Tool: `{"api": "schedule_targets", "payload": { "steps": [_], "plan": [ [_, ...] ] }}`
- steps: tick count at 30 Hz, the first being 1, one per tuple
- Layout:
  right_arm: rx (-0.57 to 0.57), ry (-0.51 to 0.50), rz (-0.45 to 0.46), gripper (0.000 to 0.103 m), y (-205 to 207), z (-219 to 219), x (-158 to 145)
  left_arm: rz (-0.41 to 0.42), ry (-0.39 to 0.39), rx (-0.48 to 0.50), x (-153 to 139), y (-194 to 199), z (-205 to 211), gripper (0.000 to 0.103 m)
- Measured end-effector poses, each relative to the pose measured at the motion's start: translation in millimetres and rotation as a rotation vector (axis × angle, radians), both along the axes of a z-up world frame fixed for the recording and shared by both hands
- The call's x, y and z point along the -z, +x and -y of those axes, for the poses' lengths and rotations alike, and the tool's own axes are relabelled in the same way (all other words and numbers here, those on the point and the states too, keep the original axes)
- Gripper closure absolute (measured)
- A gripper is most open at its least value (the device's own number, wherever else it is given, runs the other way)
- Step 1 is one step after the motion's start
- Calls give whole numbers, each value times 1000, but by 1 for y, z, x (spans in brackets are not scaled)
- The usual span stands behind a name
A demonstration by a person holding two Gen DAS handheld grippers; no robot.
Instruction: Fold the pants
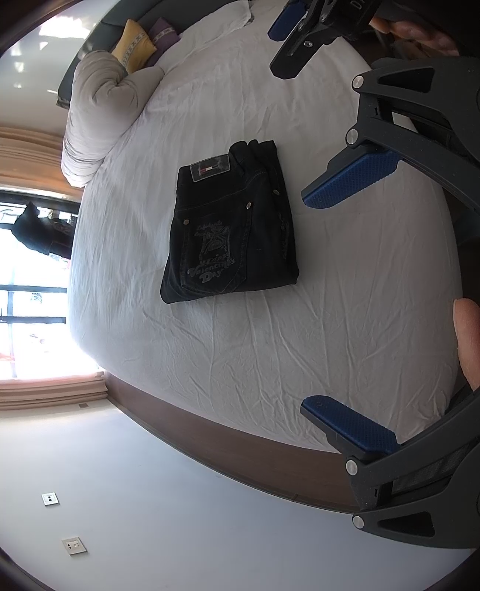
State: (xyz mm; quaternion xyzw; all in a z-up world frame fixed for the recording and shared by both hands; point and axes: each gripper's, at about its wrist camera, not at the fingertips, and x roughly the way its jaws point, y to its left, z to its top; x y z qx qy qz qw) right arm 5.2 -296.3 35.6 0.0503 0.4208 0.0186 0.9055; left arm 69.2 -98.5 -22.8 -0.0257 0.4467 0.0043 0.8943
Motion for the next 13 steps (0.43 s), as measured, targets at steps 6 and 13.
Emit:
{"api": "schedule_targets", "payload": {
  "steps": [6,13],
  "plan": [
    [-3,1,-2,0,-3,-1,3,-11,4,-1,3,2,-3,0],
    [-8,4,-11,0,-5,0,5,11,22,7,0,0,-2,0]
  ]
}}
